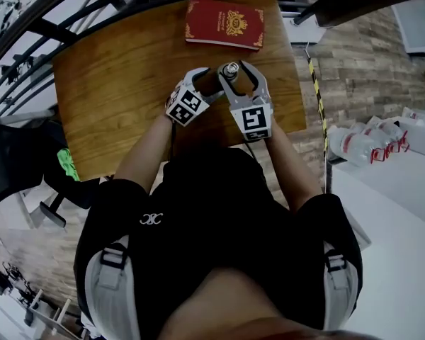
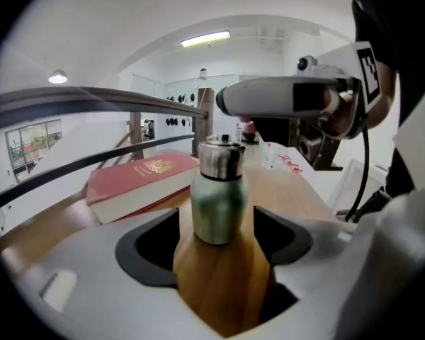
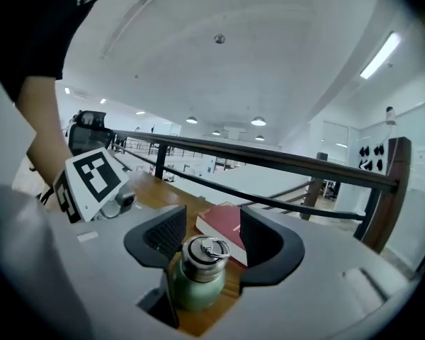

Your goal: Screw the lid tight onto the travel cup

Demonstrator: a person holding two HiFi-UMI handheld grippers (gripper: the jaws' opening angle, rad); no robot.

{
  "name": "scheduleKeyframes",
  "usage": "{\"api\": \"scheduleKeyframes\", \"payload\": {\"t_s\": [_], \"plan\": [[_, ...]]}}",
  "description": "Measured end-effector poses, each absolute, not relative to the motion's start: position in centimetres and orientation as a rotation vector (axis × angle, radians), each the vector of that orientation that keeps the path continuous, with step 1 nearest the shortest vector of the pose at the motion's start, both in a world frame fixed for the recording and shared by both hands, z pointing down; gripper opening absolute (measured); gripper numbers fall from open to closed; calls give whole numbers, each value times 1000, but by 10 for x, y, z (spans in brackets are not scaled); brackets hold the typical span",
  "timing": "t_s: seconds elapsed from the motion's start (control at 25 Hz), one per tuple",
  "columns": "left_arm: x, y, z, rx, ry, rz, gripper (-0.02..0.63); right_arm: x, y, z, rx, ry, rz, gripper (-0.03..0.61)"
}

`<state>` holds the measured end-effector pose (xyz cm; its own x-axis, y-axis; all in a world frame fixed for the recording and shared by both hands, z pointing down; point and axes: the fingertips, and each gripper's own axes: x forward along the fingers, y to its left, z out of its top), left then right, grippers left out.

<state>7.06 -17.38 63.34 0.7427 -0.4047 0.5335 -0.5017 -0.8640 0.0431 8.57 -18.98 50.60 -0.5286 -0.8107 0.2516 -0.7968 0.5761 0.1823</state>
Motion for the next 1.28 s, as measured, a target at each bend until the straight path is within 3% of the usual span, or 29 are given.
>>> {"api": "scheduleKeyframes", "payload": {"t_s": [0.2, 0.28, 0.4, 0.52, 0.64, 0.72, 0.76, 1.28], "plan": [[37, -161, 583, 2697, -981, 645, 377, 119, -182, 457, 1549, -2579, 77, 218], [22, -157, 555, 2657, -1105, 583, 364, 128, -177, 433, 1610, -2617, 78, 173], [0, -151, 509, 2607, -1304, 505, 341, 139, -168, 400, 1695, -2655, 36, 166], [-23, -144, 453, 2559, -1510, 398, 256, 150, -160, 372, 1778, -2669, 28, 163], [-48, -129, 406, 2470, -1725, 276, 127, 166, -148, 356, 1894, -2628, 36, 69], [-65, -117, 384, 2401, -1865, 242, 76, 174, -138, 349, 1949, -2600, 31, 3], [-72, -110, 376, 2374, -1925, 247, 54, 177, -134, 346, 1960, -2595, 27, 3], [-71, -53, 342, 2313, -2065, 255, 54, 167, -98, 323, 1829, -2604, -150, 3]]}}
